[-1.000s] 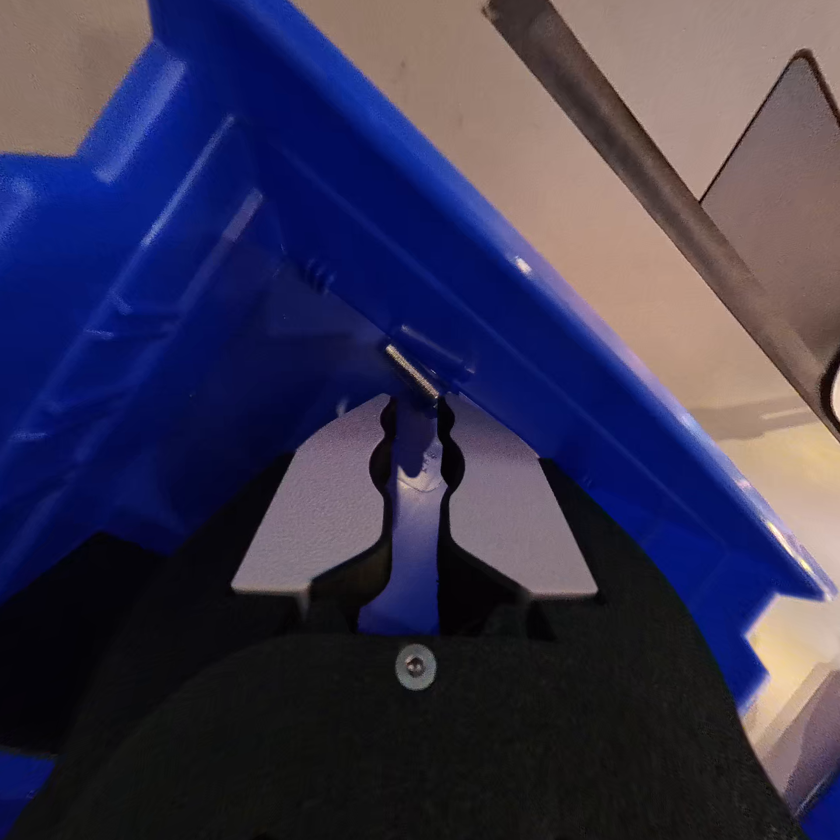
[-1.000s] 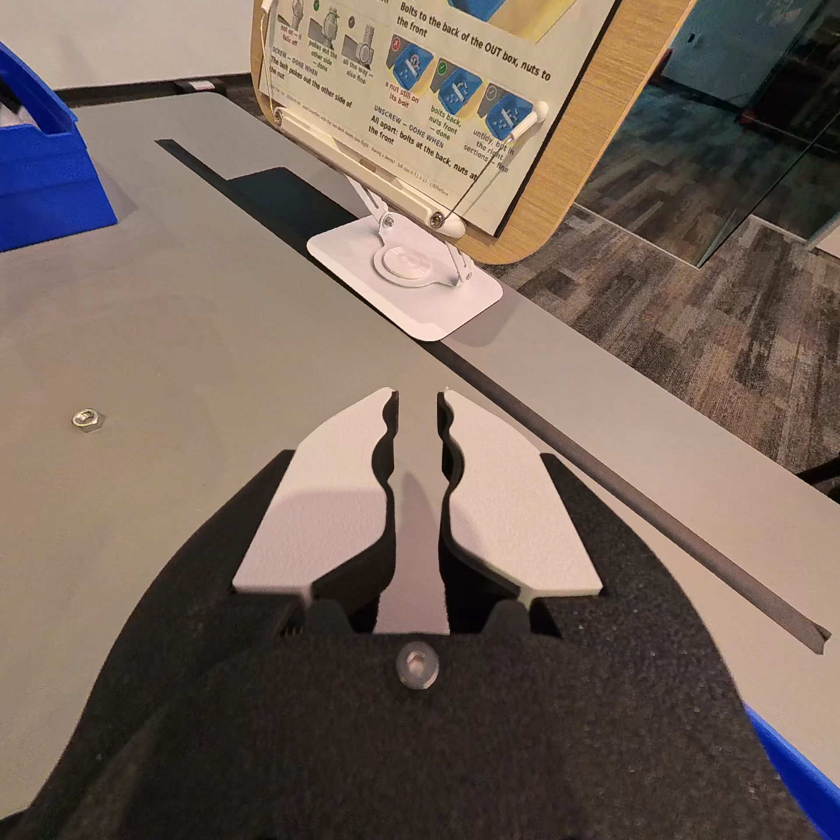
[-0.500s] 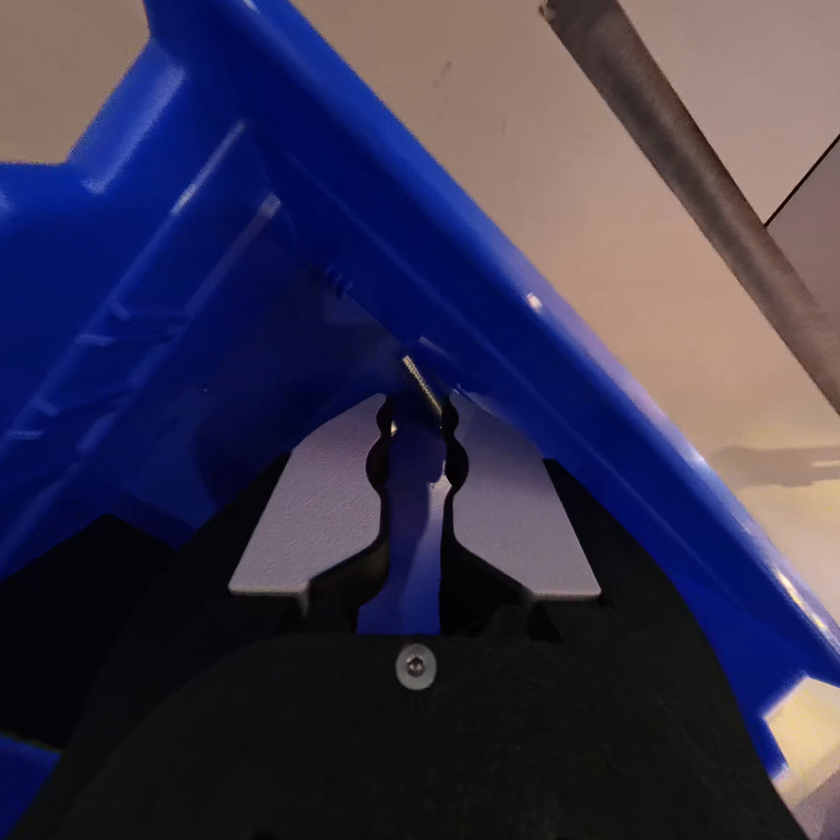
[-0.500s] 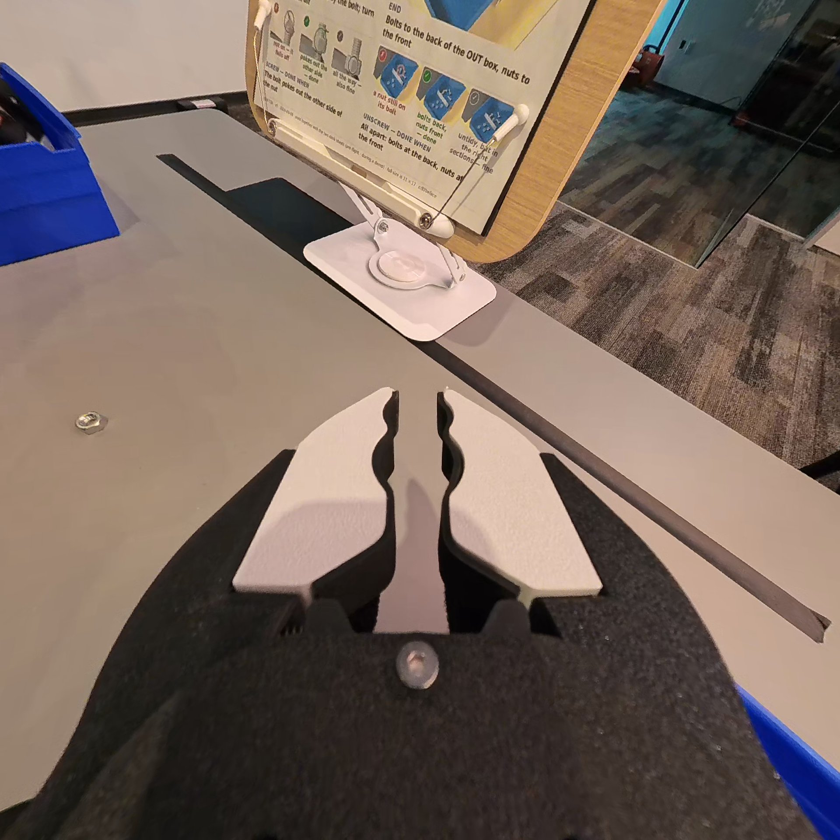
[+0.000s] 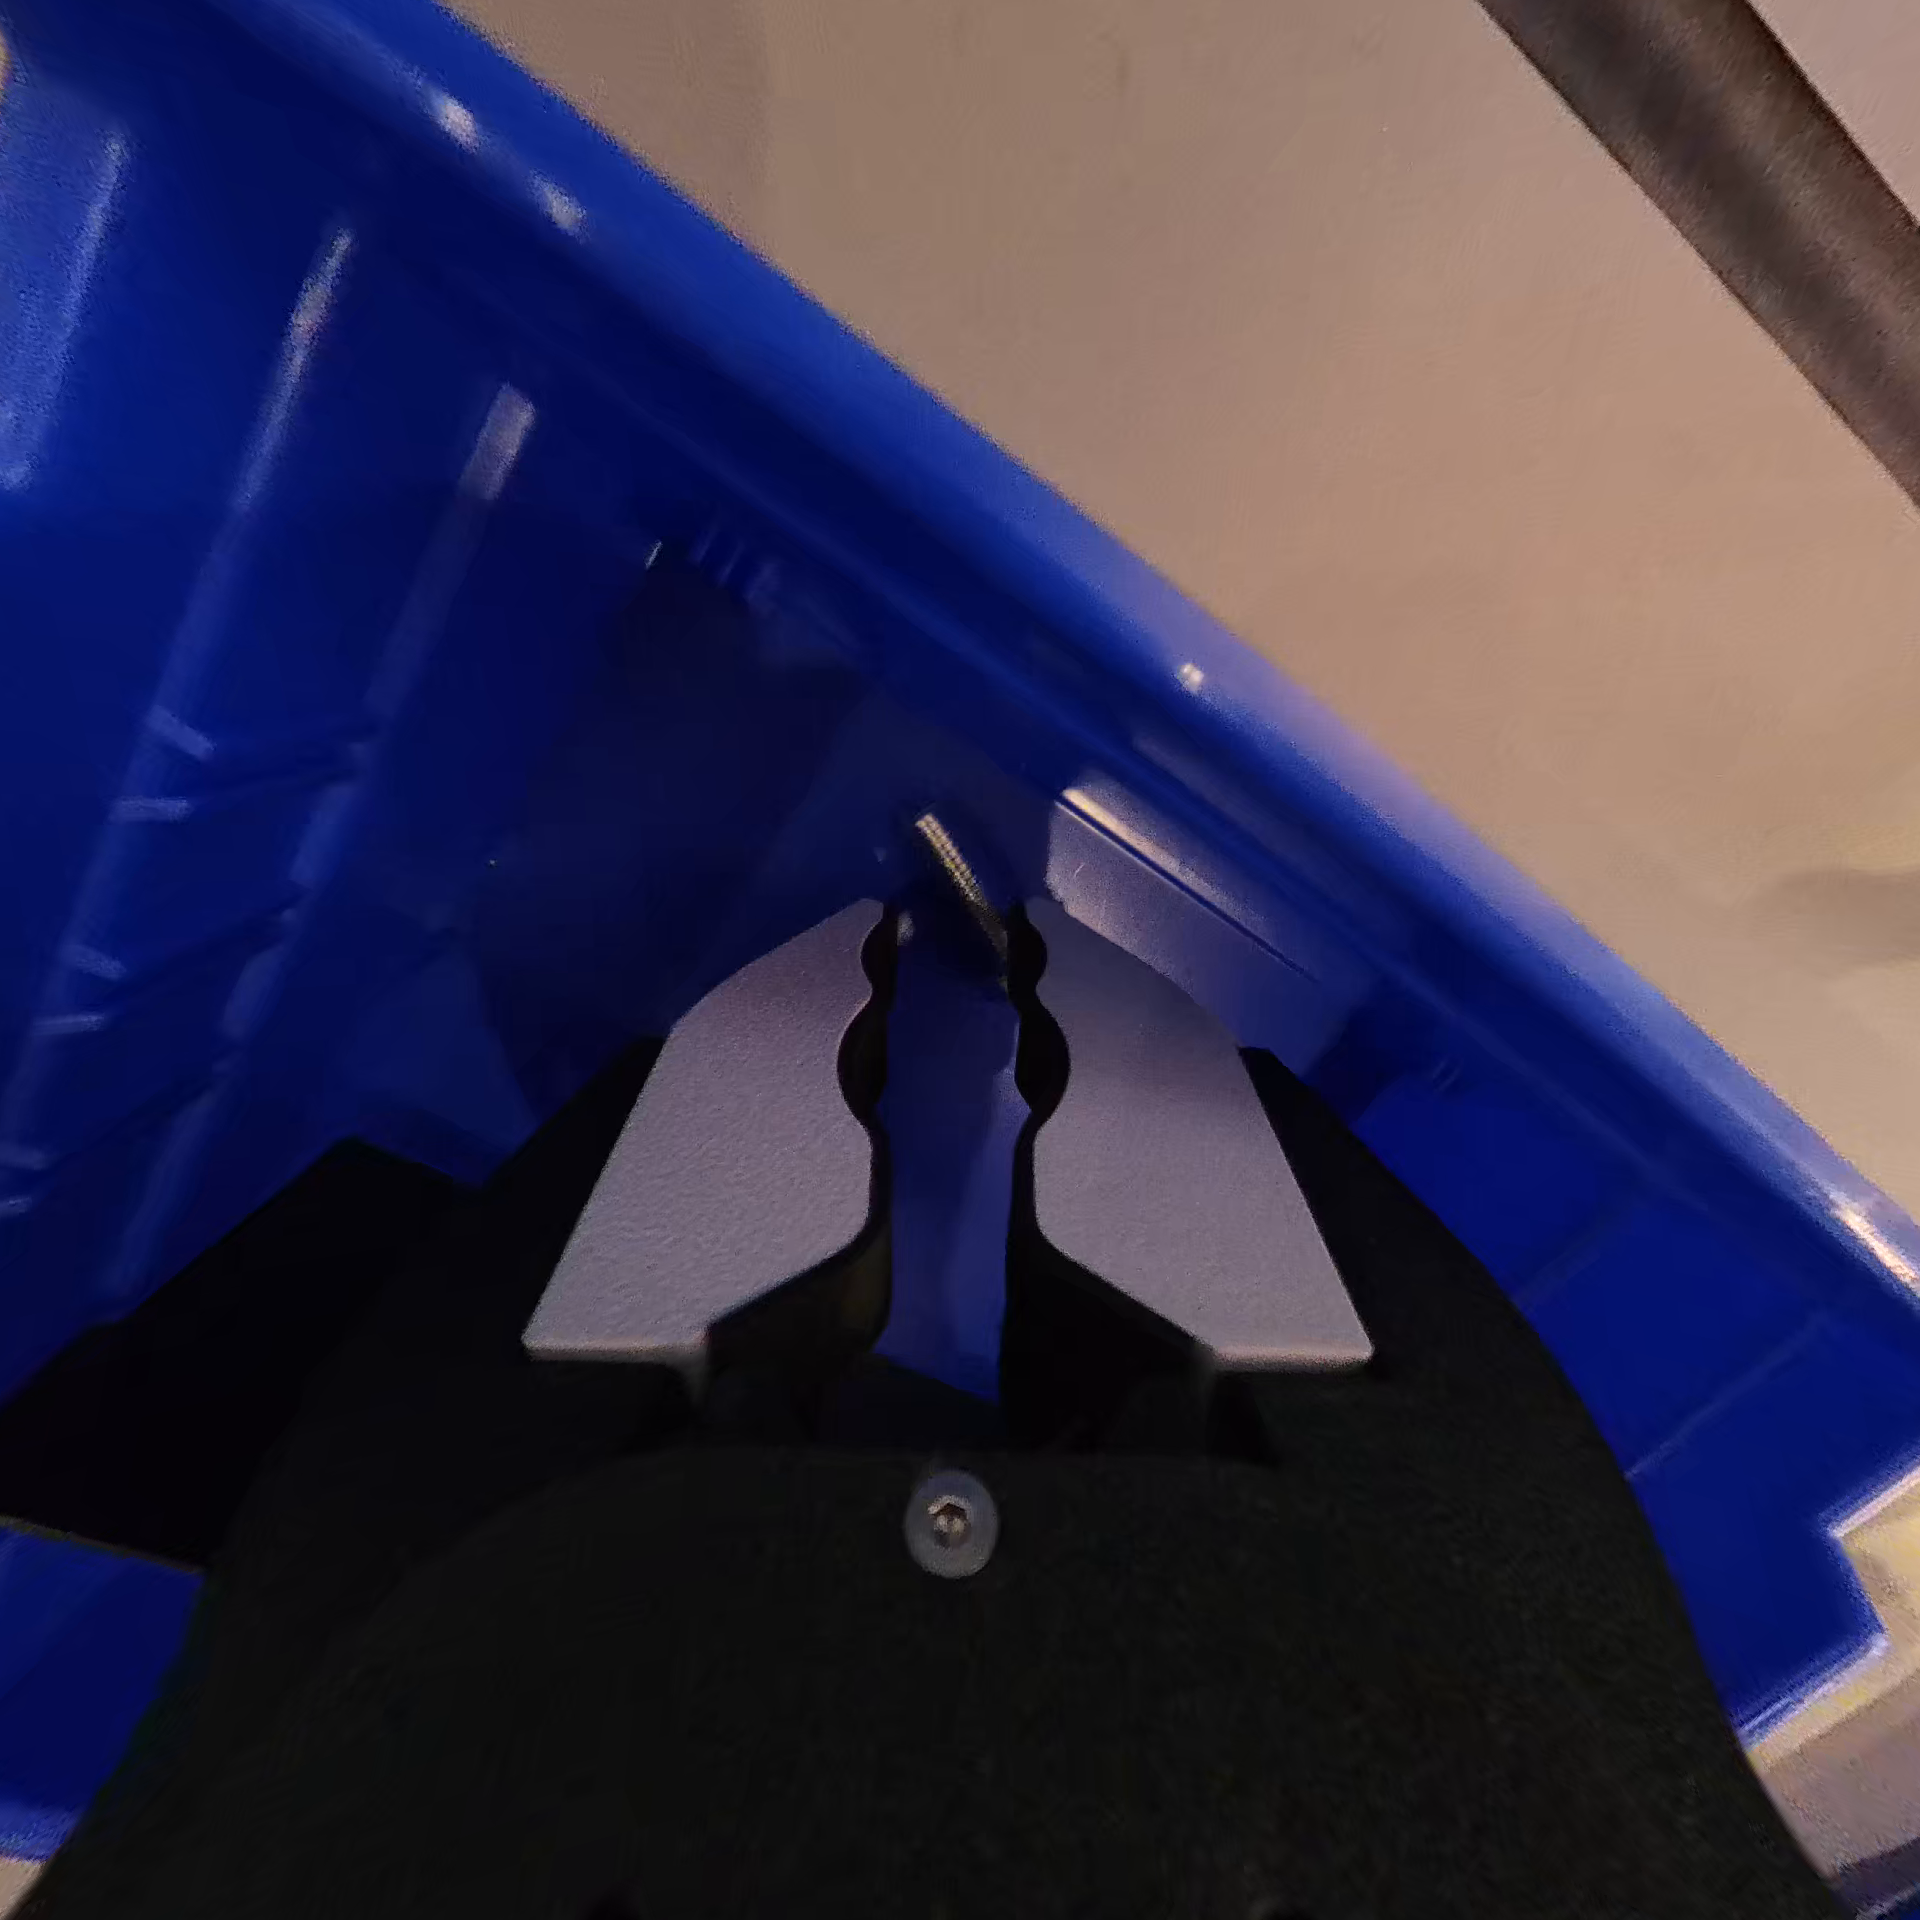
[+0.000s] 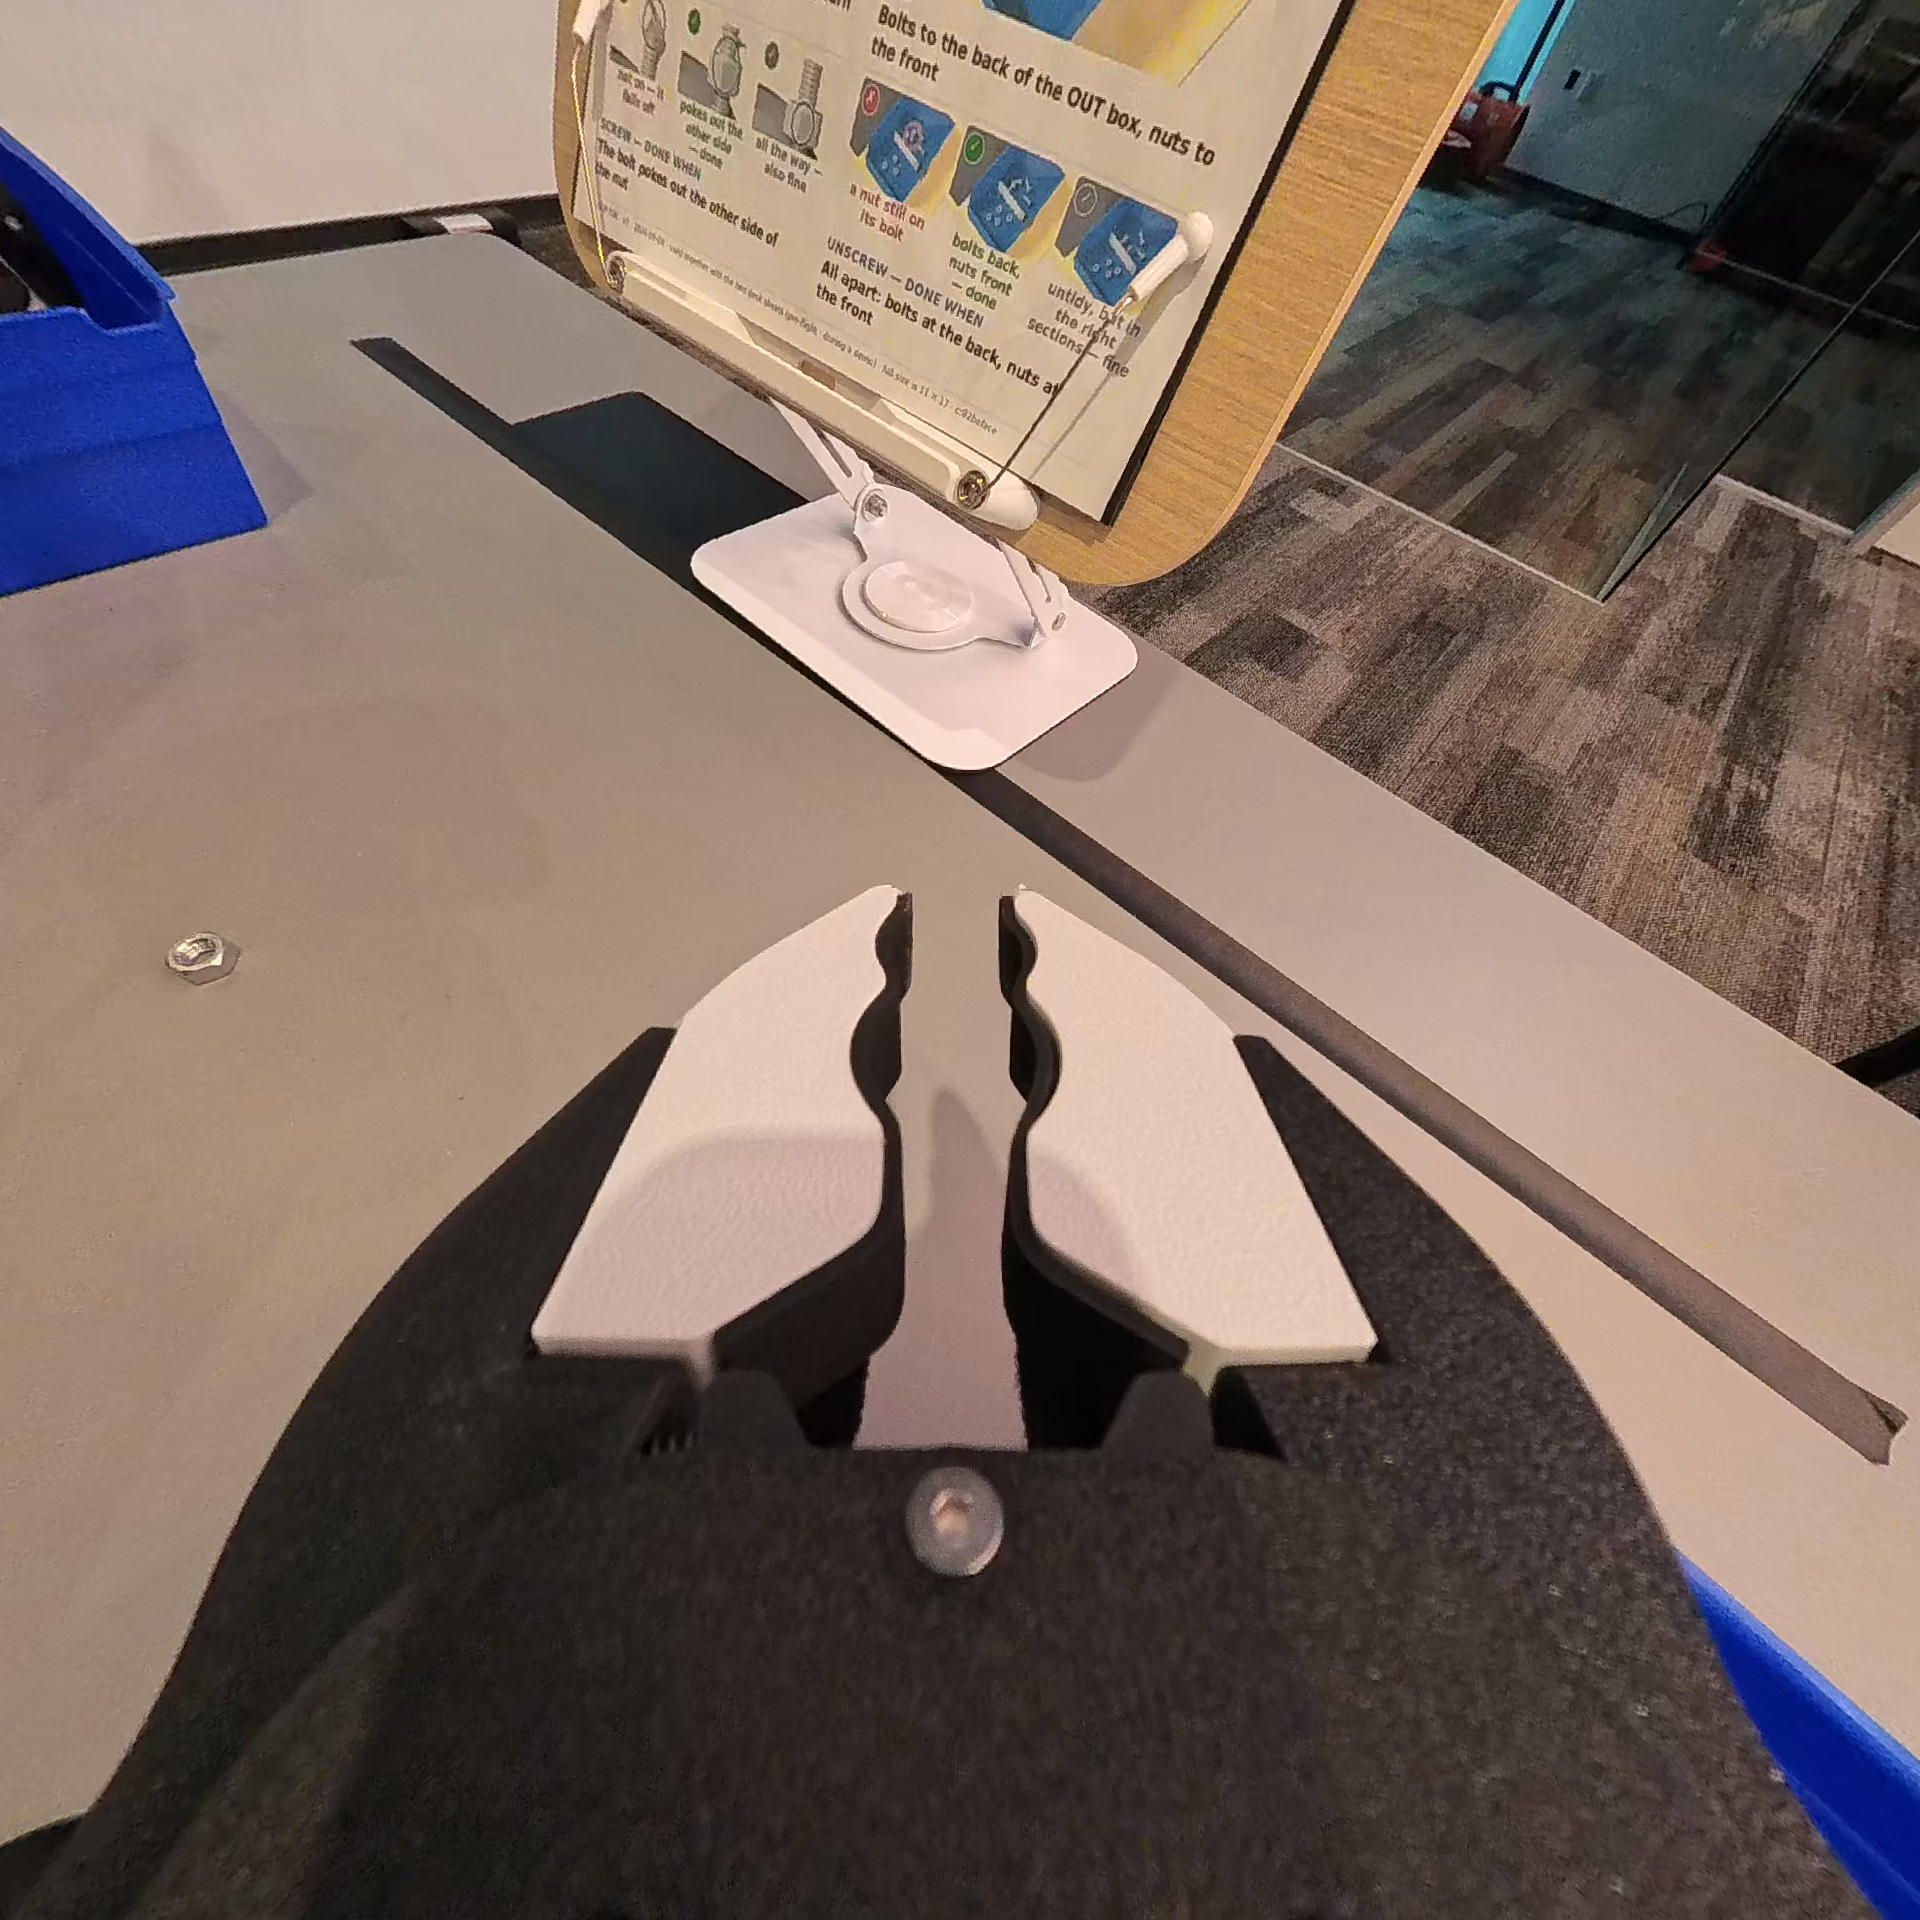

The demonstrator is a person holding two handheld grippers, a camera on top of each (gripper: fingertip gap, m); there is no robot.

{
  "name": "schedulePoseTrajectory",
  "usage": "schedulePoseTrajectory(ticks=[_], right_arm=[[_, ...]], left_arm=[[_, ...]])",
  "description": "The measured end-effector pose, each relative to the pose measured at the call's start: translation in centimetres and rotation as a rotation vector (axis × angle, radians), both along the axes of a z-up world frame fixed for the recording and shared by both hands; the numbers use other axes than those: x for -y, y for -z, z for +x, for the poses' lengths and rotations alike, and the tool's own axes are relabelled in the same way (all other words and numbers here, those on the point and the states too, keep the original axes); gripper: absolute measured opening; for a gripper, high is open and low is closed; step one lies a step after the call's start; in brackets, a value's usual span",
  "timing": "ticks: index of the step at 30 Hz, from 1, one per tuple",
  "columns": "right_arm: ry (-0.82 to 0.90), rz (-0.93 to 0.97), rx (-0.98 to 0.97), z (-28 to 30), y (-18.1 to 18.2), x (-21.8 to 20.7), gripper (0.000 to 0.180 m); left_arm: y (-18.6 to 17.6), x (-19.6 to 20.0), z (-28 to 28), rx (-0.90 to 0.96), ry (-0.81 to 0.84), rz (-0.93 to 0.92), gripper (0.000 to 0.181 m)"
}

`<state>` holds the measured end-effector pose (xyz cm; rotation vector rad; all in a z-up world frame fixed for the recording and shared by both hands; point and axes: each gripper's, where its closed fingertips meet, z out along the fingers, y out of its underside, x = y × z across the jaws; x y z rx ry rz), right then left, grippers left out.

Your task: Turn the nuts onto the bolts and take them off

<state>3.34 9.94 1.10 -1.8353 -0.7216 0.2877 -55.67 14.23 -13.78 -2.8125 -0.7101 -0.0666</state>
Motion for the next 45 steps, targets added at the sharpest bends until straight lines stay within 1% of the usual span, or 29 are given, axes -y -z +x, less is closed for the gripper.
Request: schedulePoseTrajectory(ticks=[4,11,18,21,26,33,36,39,45], right_arm=[[0.001,0.000,-0.003,0.1,0.0,0.0,0.015],[0.003,-0.006,-0.002,0.2,0.2,0.0,0.015],[0.004,-0.009,-0.004,0.3,0.3,0.0,0.015],[0.004,-0.009,-0.007,0.4,0.2,0.0,0.015],[0.005,-0.010,-0.011,0.5,0.3,0.0,0.015],[0.001,-0.019,-0.013,0.5,0.6,0.0,0.015],[-0.003,-0.019,-0.017,0.5,0.6,0.0,0.015],[-0.007,-0.017,-0.021,0.4,0.5,0.0,0.015],[-0.013,-0.021,-0.013,0.3,0.6,0.1,0.015]], left_arm=[[0.0,0.2,0.2,-0.002,0.007,-0.008,0.020],[0.4,0.2,0.5,0.001,-0.049,0.011,0.022],[0.8,1.3,0.1,-0.050,0.017,-0.081,0.026],[1.0,1.7,0.2,-0.060,0.043,-0.109,0.022],[1.0,1.5,0.5,-0.068,0.079,-0.099,0.013],[0.8,1.4,0.7,-0.022,0.095,-0.057,0.011],[-0.1,1.0,1.0,0.011,0.120,-0.009,0.011],[-1.8,0.4,1.3,0.039,0.146,0.058,0.010],[-6.9,-0.5,1.8,0.072,0.230,0.229,0.010]])
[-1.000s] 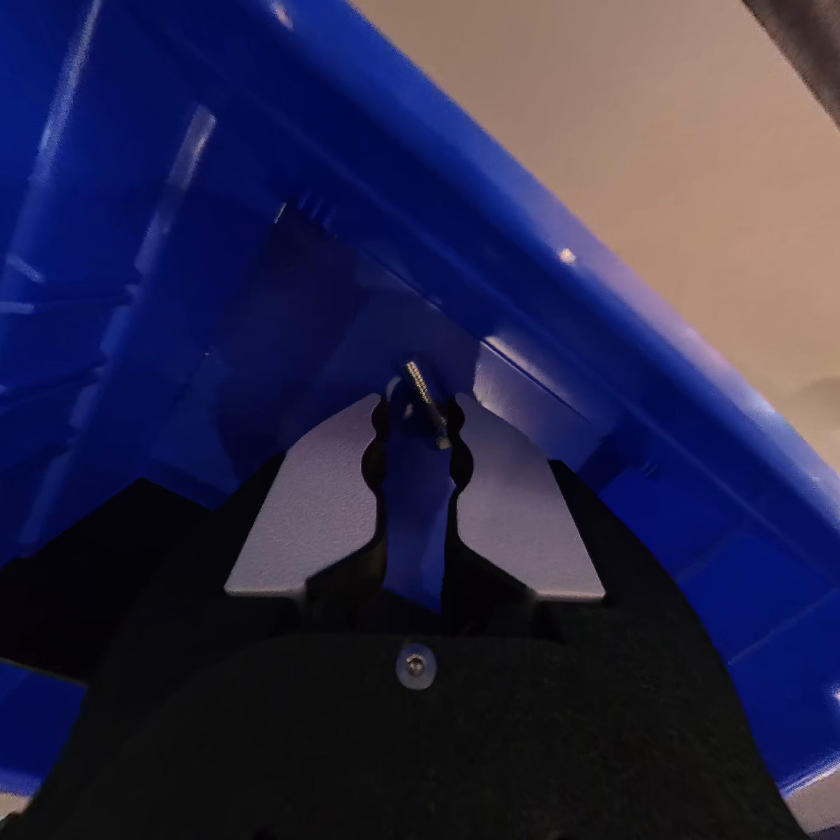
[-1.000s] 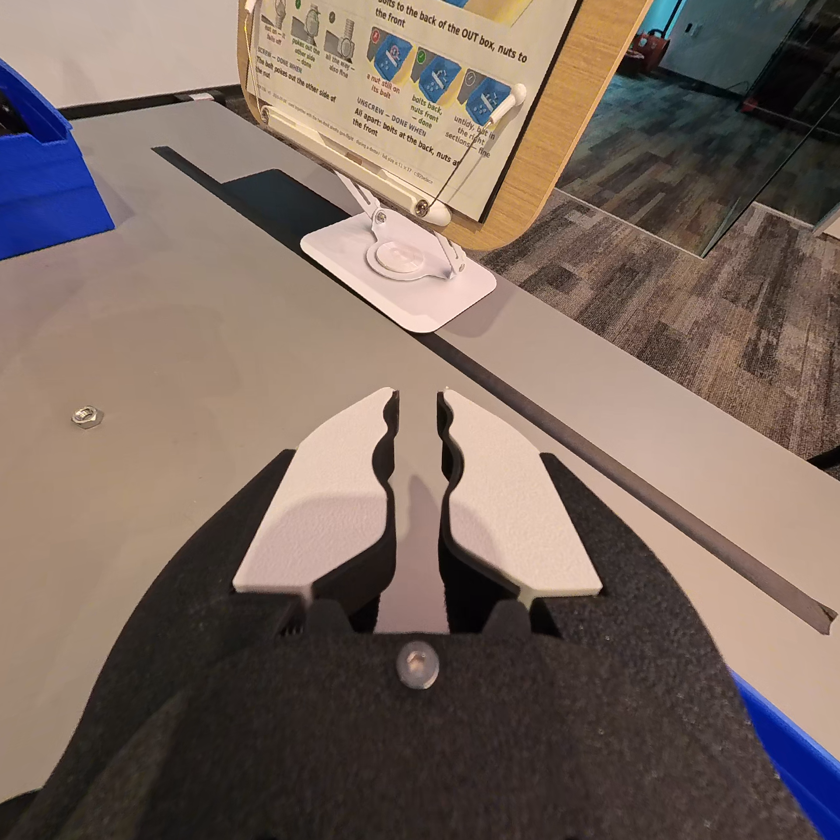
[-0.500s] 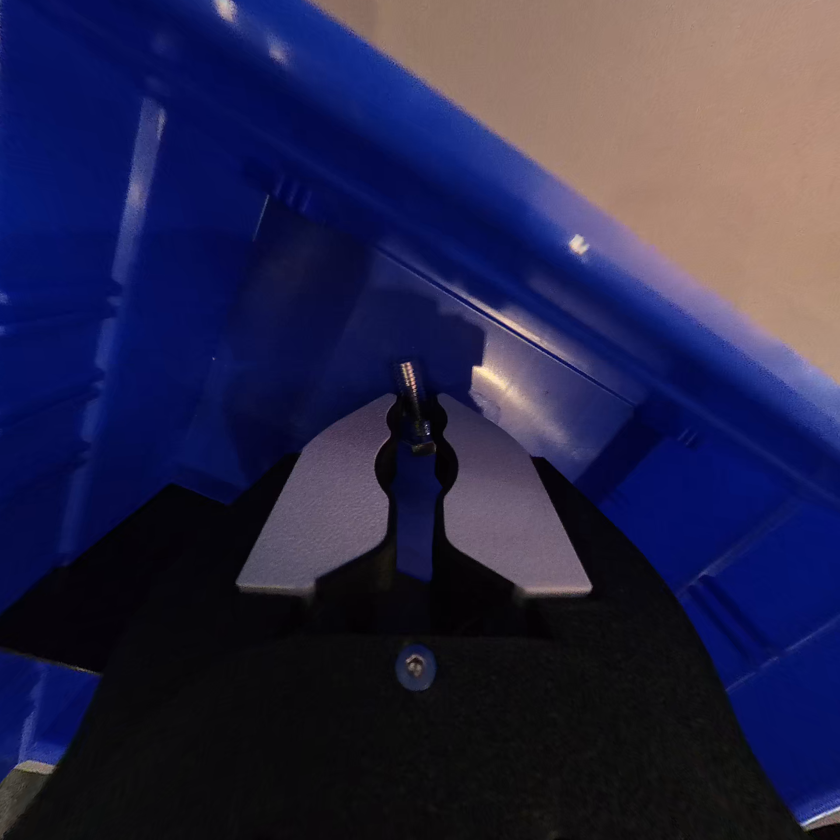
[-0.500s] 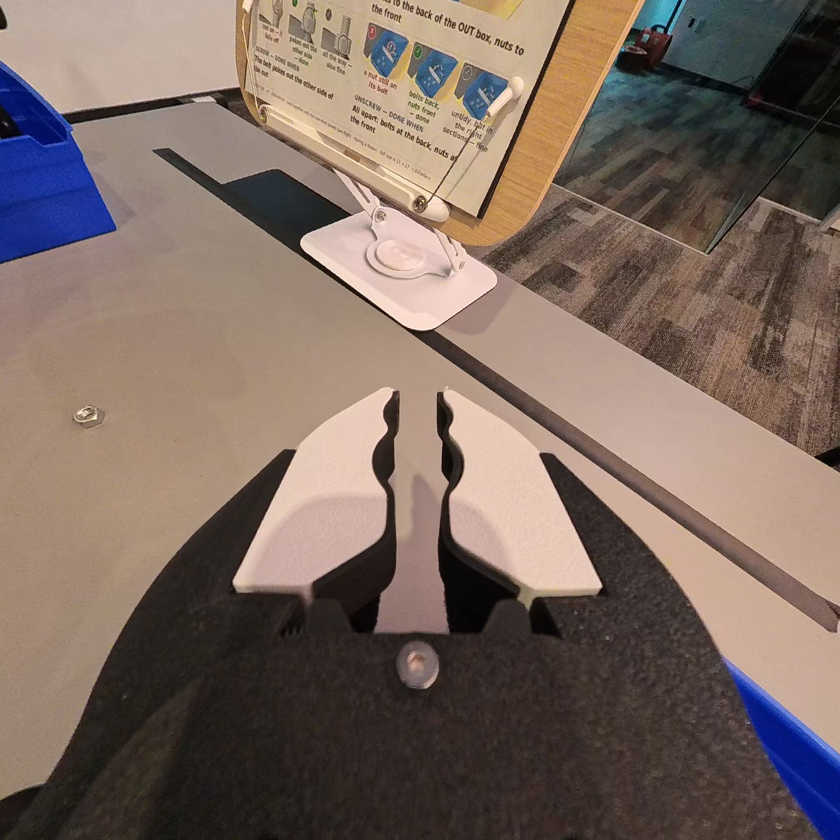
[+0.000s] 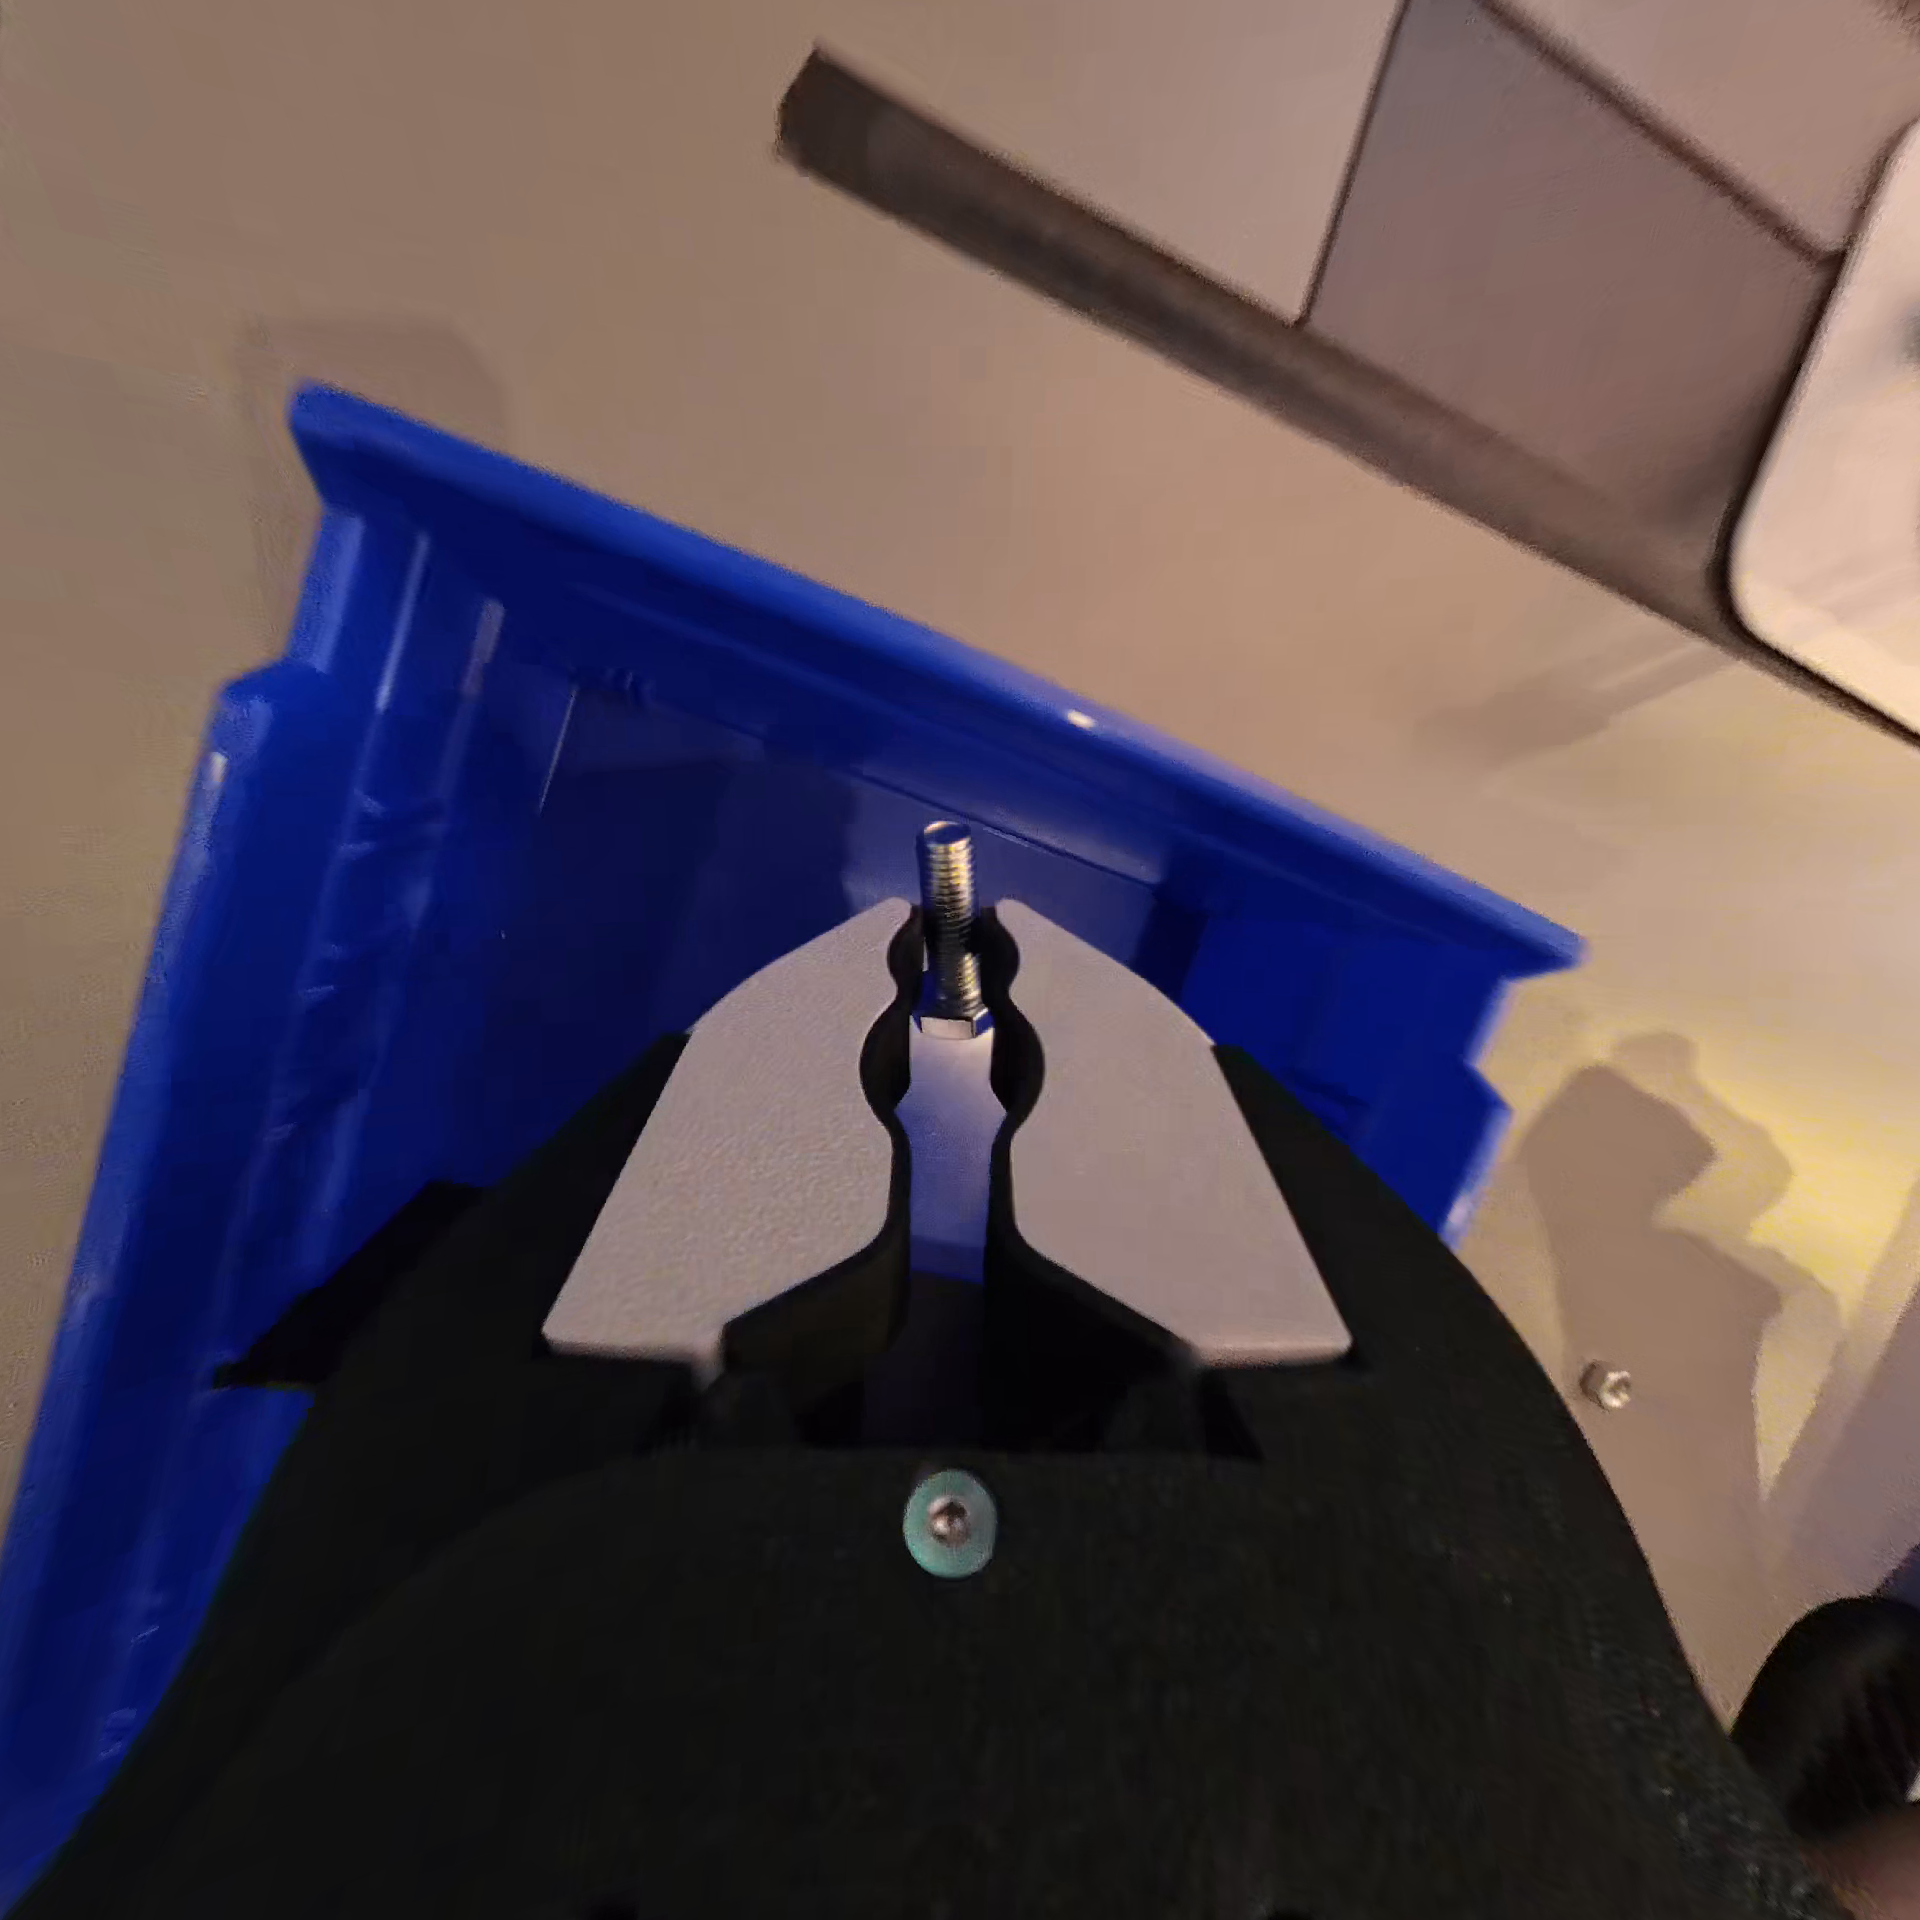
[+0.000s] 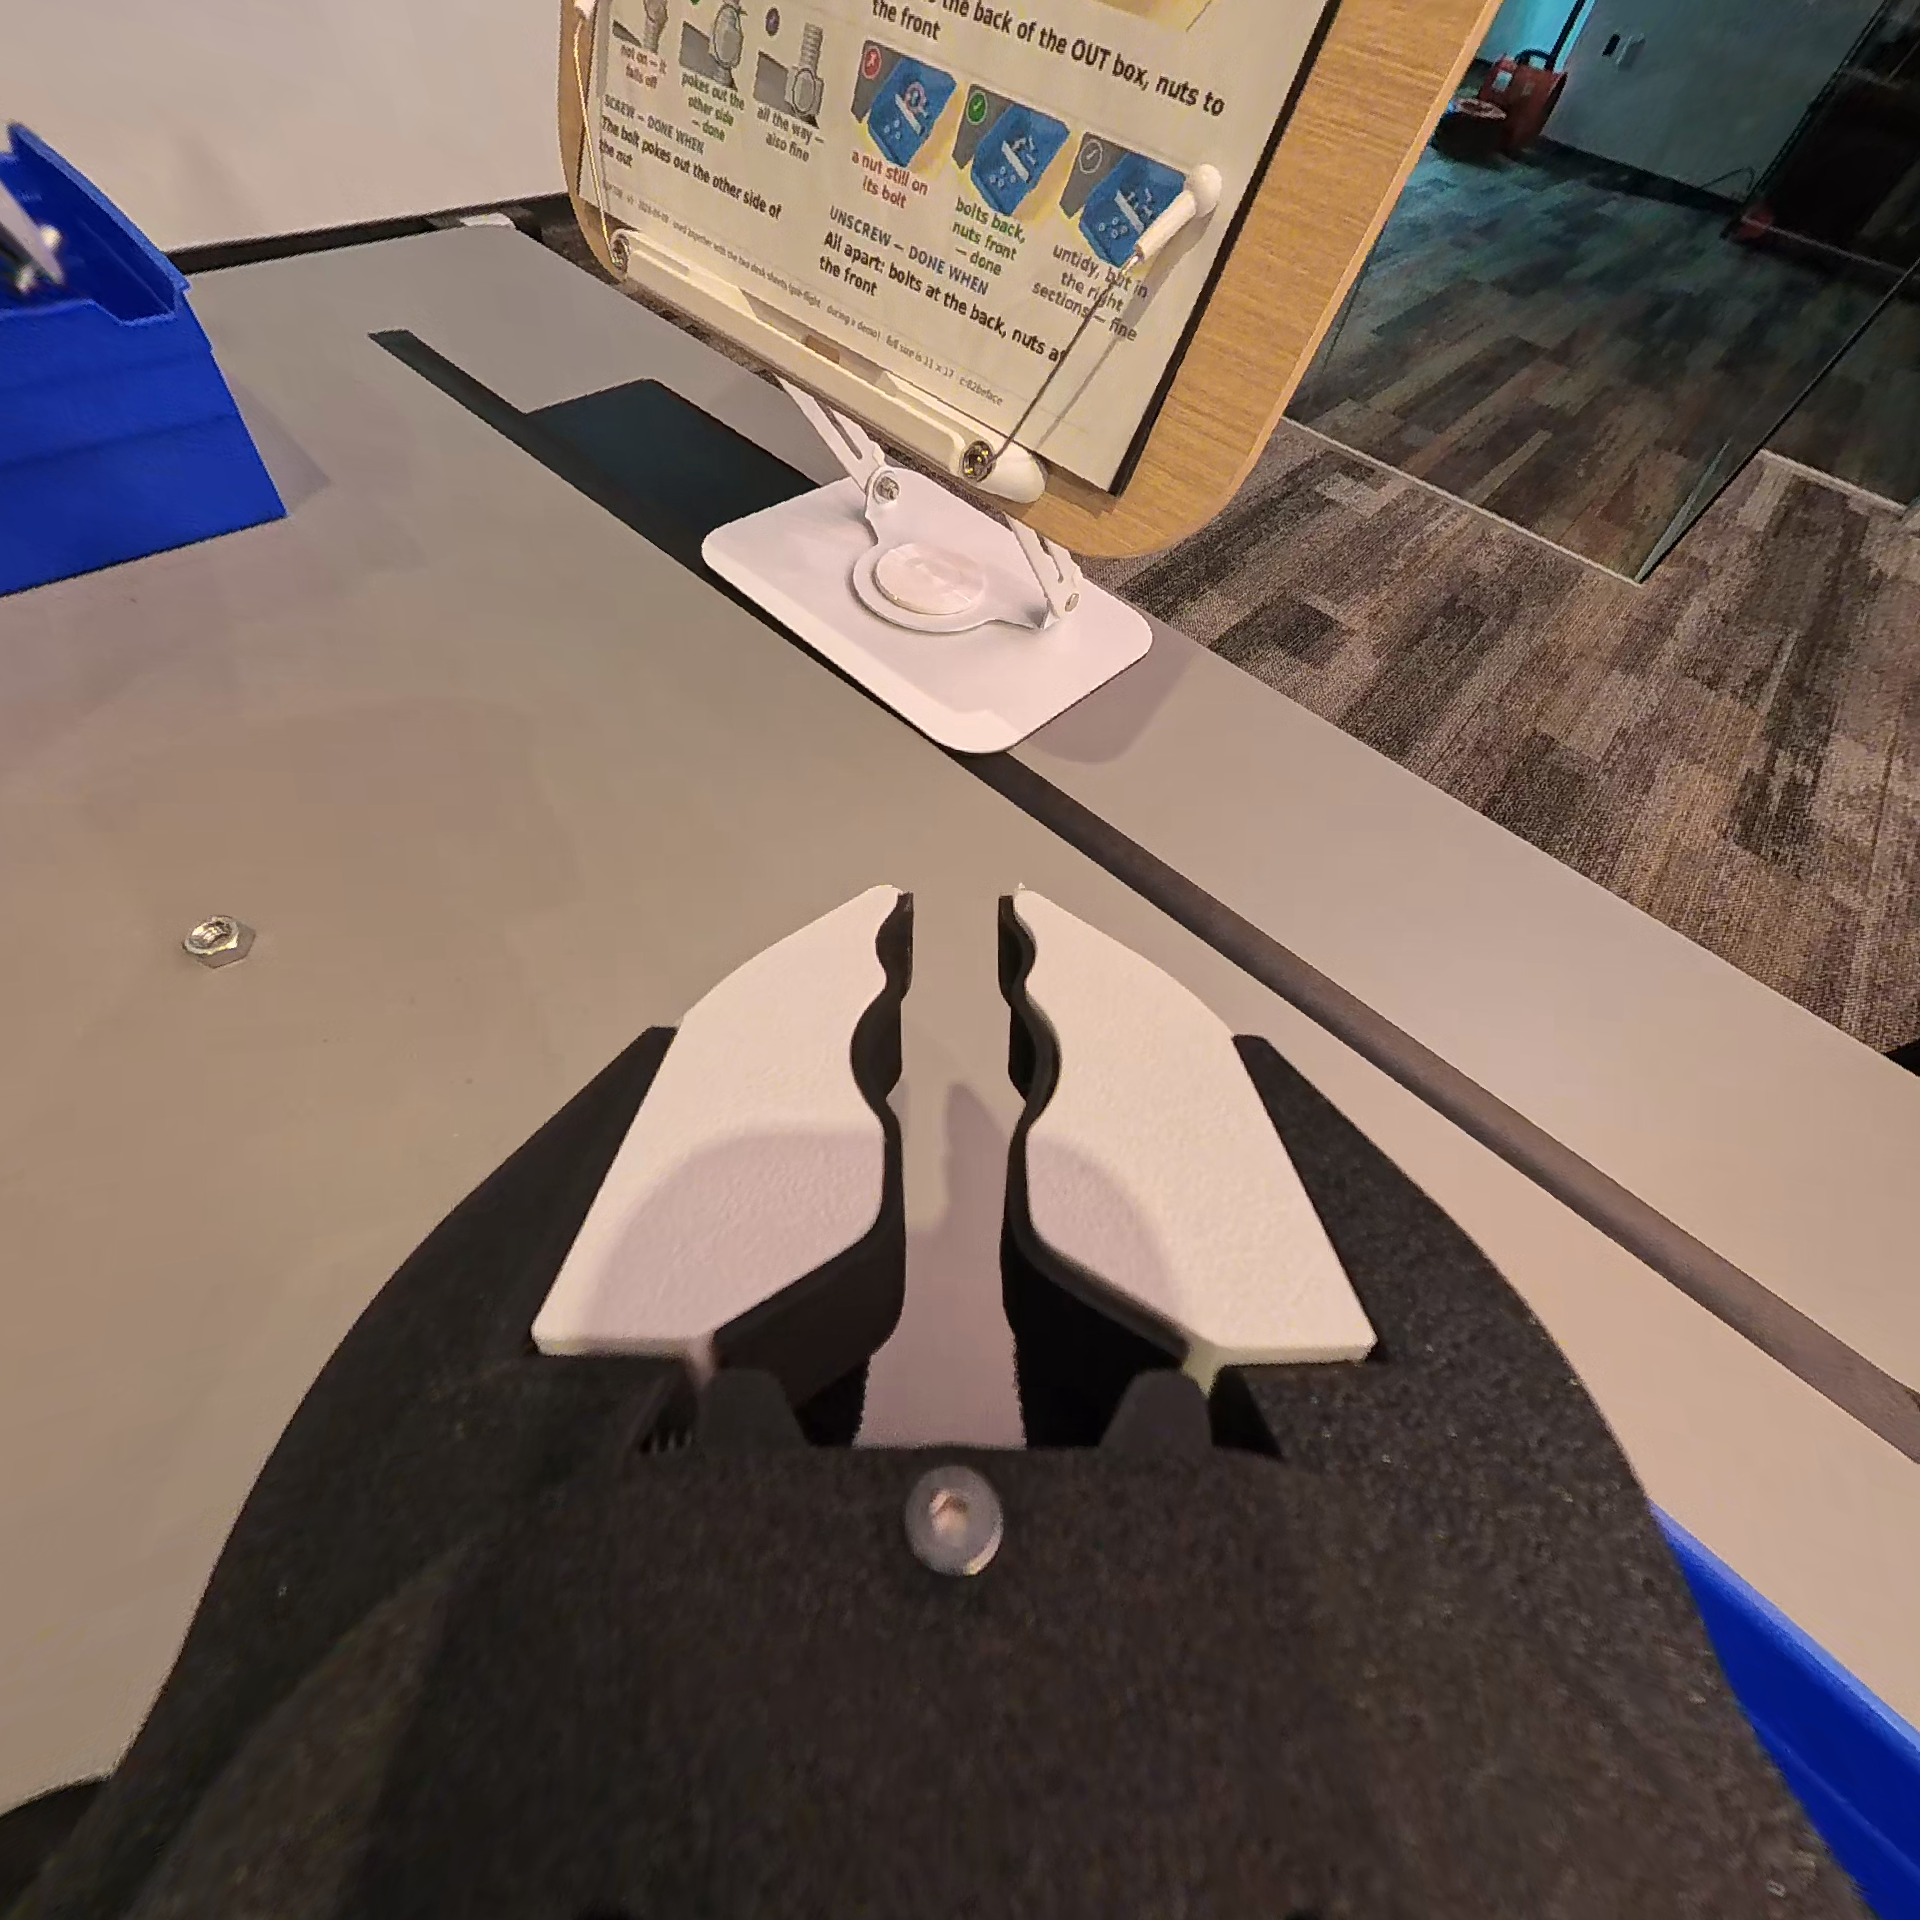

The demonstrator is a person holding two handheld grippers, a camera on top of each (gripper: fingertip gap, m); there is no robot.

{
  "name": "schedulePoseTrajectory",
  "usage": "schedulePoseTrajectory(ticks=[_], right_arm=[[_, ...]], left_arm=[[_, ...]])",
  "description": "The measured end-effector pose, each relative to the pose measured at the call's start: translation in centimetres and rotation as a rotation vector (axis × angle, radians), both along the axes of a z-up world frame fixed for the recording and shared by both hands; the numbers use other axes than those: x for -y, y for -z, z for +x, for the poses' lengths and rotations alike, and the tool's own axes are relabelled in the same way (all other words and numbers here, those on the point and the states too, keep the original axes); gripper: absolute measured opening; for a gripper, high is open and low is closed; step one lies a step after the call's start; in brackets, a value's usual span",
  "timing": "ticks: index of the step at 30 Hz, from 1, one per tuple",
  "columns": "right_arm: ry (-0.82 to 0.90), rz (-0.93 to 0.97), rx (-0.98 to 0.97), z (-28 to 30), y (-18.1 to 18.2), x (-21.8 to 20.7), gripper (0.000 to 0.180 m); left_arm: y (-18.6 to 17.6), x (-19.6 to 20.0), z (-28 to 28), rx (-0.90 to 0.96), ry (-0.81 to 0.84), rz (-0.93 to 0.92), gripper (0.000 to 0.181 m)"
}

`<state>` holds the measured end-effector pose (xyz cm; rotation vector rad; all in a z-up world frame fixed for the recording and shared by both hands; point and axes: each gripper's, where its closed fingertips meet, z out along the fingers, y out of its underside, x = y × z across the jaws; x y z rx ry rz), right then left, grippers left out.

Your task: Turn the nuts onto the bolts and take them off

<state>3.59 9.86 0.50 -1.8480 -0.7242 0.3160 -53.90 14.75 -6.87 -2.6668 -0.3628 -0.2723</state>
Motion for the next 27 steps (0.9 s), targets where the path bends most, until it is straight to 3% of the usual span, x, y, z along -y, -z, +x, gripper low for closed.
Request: schedulePoseTrajectory(ticks=[8,17,21,27], right_arm=[[-0.029,0.006,0.048,-1.7,-0.2,0.0,0.015],[-0.175,0.047,0.086,-7.7,-1.2,0.6,0.015],[-0.341,0.103,0.002,-12.5,-2.7,2.1,0.015],[-0.742,0.209,-0.355,-20.2,-7.5,7.9,0.015]], left_arm=[[-7.5,0.3,6.3,0.104,0.224,0.293,0.010],[-12.1,6.4,20.7,0.165,0.682,0.648,0.010],[-12.2,10.0,26.4,0.267,0.832,0.738,0.010],[-11.0,13.8,32.0,0.317,1.035,0.817,0.010]])
